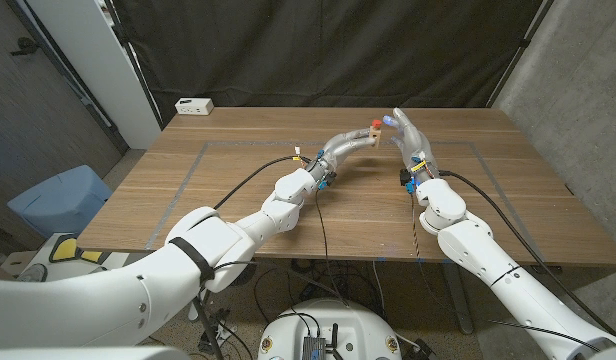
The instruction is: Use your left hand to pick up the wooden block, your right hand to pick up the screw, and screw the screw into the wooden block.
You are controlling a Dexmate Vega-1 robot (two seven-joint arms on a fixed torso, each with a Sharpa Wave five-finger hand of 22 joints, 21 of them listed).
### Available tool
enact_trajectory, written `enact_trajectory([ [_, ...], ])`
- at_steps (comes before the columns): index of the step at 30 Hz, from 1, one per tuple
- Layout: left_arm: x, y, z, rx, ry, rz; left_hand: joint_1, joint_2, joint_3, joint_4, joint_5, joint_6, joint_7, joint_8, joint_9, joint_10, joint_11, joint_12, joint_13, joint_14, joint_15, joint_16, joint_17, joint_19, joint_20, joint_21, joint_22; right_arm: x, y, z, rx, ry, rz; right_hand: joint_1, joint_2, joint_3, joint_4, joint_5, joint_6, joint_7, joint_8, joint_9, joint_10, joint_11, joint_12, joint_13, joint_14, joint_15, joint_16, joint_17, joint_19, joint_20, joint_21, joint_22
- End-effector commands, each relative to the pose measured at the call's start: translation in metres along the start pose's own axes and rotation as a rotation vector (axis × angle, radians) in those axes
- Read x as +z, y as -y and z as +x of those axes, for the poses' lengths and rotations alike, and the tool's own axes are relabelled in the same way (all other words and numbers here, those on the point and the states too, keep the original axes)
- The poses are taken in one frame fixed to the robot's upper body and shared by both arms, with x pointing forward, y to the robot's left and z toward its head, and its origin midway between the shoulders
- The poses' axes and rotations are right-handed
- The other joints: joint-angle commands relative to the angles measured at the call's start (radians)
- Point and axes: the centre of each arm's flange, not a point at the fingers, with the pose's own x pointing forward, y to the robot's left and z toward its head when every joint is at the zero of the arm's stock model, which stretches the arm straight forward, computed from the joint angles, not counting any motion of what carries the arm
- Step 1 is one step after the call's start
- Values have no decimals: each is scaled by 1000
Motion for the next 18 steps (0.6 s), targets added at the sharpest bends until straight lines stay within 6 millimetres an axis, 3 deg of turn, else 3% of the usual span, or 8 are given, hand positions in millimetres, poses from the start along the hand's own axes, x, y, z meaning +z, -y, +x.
enact_trajectory([
  [1, 0, 2, -5, 1, 13, 2, -9, 4, 4, 2, 5, 19, 0, 8, 5, 2, 1, 3, 3, -3, -29, 2, 3, -5, 0, 7, 4, 3, -4, -7, -1, 3, -6, -2, 6, 6, -1, 6, 14, -2, -2, -1, 4, 3, 8, 1, -40, -3, 7, 2, -2, -3, 7, 2],
  [18, -7, 6, -11, 7, 1, -18, -9, 4, 5, 2, 5, 20, 0, 7, 5, 3, 1, 3, 3, -2, -28, 2, 4, -5, 2, 7, 4, 5, -9, -17, -1, -3, -25, -4, 12, 8, -4, 6, 35, -6, -8, -1, 13, -1, 12, 0, -37, -3, 11, 1, 7, 6, 11, 2],
])
